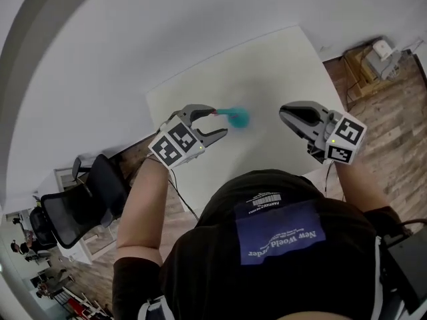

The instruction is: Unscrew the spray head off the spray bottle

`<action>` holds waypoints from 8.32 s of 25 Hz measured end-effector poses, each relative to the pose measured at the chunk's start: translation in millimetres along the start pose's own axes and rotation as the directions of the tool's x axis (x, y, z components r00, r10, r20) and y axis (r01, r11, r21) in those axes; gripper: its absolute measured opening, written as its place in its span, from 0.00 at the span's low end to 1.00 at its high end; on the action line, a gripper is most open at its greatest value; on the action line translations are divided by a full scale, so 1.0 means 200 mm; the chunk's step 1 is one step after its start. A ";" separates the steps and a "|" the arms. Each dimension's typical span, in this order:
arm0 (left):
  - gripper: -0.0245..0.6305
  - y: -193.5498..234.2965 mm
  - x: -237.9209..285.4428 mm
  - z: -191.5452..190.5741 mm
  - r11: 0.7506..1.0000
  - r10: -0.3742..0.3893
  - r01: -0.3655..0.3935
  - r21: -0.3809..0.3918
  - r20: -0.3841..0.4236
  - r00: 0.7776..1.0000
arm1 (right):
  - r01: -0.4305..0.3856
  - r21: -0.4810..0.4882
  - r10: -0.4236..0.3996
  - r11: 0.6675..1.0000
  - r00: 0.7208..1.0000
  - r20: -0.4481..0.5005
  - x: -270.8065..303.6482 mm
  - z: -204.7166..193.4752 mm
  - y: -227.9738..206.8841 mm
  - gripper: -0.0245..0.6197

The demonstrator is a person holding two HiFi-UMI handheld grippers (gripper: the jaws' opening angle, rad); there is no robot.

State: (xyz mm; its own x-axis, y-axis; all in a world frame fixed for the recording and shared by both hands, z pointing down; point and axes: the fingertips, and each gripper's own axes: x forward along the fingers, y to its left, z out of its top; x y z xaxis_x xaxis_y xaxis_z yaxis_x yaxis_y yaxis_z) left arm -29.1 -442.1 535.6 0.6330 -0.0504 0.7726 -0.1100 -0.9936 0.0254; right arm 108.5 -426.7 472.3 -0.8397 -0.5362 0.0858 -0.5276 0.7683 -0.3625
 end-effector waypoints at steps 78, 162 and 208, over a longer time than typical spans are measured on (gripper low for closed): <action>0.25 -0.08 -0.10 0.28 0.978 -0.008 0.099 -0.182 0.443 0.897 | -0.011 0.002 0.011 1.000 0.999 0.030 -0.10 0.11 -0.02 0.04; 0.37 -0.42 -0.81 0.31 0.949 0.056 0.229 -0.218 0.829 0.557 | -0.449 0.149 0.458 0.881 0.889 -0.030 0.20 0.29 0.44 0.75; 0.25 -0.53 -0.70 0.50 0.948 0.035 -0.230 0.221 0.646 0.762 | -0.534 0.249 0.576 0.808 0.805 -0.142 0.23 0.23 0.60 0.75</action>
State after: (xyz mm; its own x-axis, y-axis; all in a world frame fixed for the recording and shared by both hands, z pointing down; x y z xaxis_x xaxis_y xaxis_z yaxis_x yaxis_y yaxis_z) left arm -29.3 -340.5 362.2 0.9739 -0.1383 0.1801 -0.0809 -0.9524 -0.2940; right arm 11.4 -375.1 390.1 -0.9981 0.0605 -0.0077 0.0541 0.8202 -0.5695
